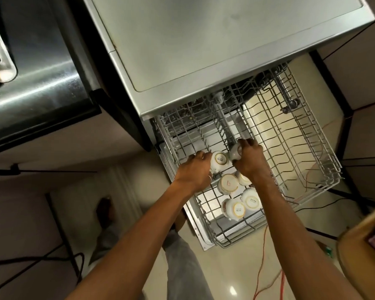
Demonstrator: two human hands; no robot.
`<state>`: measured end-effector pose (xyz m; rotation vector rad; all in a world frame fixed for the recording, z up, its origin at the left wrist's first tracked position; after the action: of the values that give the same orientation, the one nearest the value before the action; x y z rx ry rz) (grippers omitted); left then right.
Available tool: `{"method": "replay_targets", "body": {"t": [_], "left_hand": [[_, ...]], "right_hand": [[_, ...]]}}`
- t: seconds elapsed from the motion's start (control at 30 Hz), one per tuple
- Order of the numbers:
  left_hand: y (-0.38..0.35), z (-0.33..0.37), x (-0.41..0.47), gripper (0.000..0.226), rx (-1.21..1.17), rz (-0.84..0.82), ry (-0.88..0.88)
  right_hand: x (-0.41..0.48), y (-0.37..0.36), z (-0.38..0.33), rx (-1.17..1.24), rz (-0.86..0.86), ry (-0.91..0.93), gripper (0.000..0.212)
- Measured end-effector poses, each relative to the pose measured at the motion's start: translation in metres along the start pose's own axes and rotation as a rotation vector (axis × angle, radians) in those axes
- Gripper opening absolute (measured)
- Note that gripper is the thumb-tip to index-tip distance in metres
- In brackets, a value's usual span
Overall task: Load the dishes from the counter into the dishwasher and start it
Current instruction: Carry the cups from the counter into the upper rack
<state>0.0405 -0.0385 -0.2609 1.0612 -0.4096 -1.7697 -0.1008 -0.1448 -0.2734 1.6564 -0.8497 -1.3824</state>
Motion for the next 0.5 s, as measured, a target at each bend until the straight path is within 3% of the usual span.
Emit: {"method": "replay_targets", "body": {"t": [0.5], "left_hand": [[-0.003, 0.001, 0.01, 0.06, 0.013, -0.013, 0.009]], "right_hand": [[0.005, -0.04, 0.011, -0.014, -0.145, 0.053, 0.106]]}}
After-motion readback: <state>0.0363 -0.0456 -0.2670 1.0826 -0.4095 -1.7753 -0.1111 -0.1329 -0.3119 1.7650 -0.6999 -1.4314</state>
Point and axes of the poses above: each hand's wrist, its own x-axis towards the middle knuckle, its own y-axis out of the back of the hand, z = x × y, the point moved 10 cm from there along x, towards the middle knuckle, and after that the axes turned 5 degrees about -y, right-handed, at the moved point
